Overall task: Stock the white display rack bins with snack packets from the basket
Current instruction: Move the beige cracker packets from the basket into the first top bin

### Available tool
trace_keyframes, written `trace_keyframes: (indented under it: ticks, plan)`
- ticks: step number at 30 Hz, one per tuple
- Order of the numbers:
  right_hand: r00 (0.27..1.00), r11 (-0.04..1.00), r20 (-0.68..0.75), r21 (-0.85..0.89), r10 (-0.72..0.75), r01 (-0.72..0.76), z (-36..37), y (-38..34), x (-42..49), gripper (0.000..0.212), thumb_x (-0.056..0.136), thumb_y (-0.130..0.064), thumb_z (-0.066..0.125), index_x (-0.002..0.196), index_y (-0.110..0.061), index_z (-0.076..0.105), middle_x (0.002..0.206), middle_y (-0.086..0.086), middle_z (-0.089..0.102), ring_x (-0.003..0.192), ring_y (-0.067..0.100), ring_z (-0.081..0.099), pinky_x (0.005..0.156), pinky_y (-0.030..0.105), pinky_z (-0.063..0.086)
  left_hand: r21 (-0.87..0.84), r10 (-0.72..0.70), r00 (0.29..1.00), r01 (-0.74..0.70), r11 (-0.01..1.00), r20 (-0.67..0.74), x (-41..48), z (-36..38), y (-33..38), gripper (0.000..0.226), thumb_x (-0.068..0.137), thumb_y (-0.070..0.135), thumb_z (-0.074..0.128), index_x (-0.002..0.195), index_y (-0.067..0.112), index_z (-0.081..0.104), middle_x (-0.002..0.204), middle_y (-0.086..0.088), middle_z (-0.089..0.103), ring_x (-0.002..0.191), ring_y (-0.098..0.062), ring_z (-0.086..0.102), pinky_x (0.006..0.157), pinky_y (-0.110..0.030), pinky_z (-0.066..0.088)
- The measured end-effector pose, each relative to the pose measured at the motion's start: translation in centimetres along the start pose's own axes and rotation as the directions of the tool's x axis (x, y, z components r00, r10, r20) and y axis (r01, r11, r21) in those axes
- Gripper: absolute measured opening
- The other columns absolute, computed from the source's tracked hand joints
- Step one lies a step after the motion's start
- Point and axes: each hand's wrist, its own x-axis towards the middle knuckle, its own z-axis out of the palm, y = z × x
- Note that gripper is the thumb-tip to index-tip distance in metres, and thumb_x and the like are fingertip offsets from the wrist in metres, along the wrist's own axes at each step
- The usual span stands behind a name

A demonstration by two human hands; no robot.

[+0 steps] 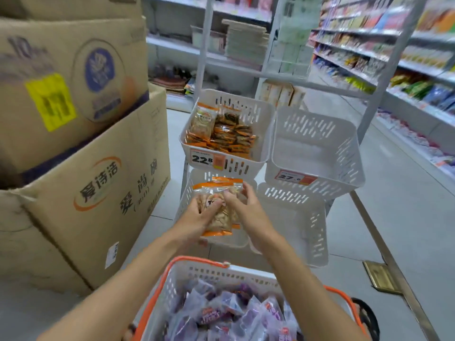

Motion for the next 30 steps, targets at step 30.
trace_keyframes:
  ticks: [30]
  plan:
    - [0.981,0.892,-0.069,-0.432,-0.180,0.134,4.8,-6.4,18.2,0.065,0.090,-0.021,0.068,0.146,-0.019,0.035,0.136,-0.007,0.043,0.132,0.010,0.039,0.104,0.021,0.032,0.606,0.417,0.871,-0.188,0.773,-0.261,17.9,-8.2,6.2,0.062,0.104,0.039,0.042,0.157,0.025,0.015,0.164,0.002,0.020,0.150,-0.020,0.017,0.121,-0.049,0.020]
